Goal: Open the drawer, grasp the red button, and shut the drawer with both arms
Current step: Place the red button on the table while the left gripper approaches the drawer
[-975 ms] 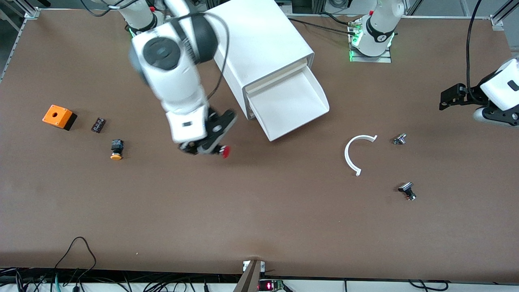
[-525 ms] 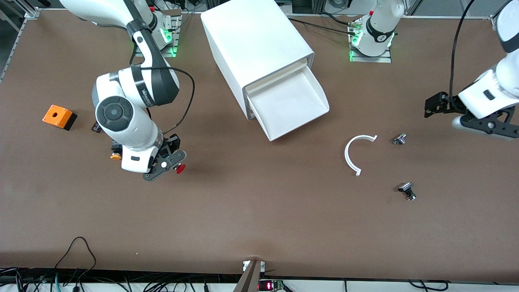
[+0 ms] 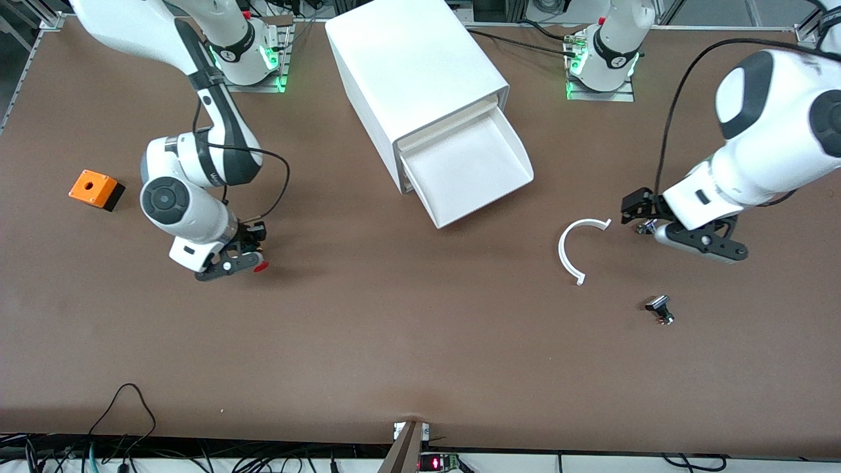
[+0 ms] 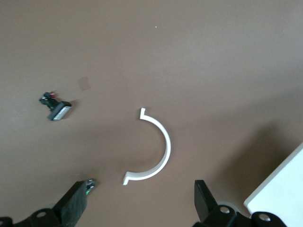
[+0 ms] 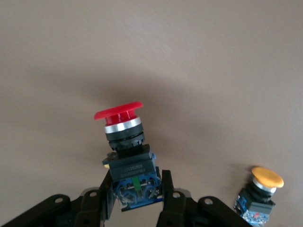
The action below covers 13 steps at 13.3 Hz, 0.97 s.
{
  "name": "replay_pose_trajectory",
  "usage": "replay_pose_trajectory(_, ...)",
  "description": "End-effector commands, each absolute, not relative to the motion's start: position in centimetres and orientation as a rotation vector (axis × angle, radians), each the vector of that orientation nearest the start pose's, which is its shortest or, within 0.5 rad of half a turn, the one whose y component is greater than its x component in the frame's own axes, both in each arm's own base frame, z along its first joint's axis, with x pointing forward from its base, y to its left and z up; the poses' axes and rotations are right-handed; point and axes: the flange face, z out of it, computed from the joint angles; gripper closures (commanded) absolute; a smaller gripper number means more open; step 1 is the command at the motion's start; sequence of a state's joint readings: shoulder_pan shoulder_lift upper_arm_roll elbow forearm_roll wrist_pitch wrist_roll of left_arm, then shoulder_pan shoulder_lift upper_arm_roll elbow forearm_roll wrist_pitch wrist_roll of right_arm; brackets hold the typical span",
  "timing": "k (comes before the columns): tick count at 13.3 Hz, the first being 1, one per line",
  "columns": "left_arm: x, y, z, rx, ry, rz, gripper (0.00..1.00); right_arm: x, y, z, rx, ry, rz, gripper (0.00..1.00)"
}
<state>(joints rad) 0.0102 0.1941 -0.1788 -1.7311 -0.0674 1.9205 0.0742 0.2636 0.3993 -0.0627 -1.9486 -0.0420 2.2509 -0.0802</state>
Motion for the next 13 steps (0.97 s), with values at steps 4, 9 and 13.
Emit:
replay_pose_trajectory(4, 60.8, -15.7, 41.1, -3.269, 0.066, 0.012, 0.0, 53.2, 10.7, 21.3, -3.147, -0.487, 0.047, 0.78)
replay_pose_trajectory(9, 61.0, -20.9, 37.2, -3.29, -0.122, -0.012, 0.0, 51.9, 8.9, 19.9, -3.149, -0.467, 0.06, 0.7)
replay_pose_trajectory(13, 60.4, -26.1, 33.3, -3.303, -0.253, -0.054, 0.0, 52.8, 7.4, 21.4, -3.157, -0.415, 0.044, 0.0)
